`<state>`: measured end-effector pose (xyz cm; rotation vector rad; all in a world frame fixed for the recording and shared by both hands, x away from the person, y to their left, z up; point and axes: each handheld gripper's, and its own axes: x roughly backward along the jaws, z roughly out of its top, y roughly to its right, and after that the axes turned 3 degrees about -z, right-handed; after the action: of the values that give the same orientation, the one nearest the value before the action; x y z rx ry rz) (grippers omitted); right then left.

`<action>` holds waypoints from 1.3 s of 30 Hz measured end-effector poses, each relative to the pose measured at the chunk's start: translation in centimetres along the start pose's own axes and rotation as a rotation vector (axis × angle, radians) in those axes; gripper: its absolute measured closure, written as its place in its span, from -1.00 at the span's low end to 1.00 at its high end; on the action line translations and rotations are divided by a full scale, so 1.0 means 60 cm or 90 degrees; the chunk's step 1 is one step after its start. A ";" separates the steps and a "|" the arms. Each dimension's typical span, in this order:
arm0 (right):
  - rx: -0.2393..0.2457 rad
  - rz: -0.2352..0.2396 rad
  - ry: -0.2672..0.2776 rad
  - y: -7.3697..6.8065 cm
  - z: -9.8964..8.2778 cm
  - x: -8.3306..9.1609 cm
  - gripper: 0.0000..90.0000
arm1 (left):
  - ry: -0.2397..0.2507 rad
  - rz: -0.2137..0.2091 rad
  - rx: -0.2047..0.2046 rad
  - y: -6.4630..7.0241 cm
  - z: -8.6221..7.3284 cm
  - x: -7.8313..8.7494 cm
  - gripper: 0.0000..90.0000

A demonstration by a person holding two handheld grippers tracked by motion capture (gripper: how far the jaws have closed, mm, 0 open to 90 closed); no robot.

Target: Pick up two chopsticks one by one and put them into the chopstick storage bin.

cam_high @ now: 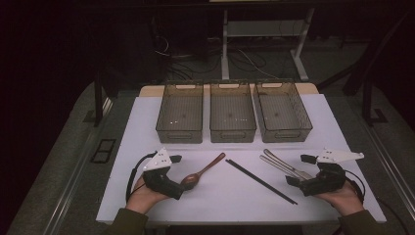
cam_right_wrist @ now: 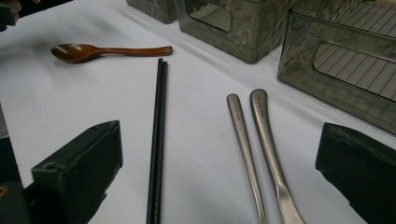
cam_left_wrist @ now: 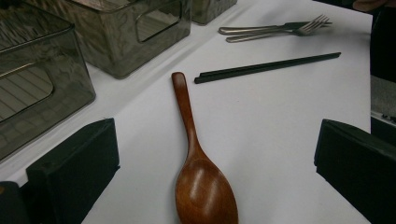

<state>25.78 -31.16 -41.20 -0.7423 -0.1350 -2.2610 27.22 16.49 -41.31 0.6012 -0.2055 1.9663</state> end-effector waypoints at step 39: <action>0.010 0.018 -0.053 -0.029 0.034 -0.077 -0.80 | 0.016 -0.007 0.010 0.003 -0.002 -0.003 -1.00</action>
<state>28.16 -26.41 -41.86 -0.8257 -0.1803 -2.2008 27.11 16.34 -41.47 0.5855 -0.1709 1.9651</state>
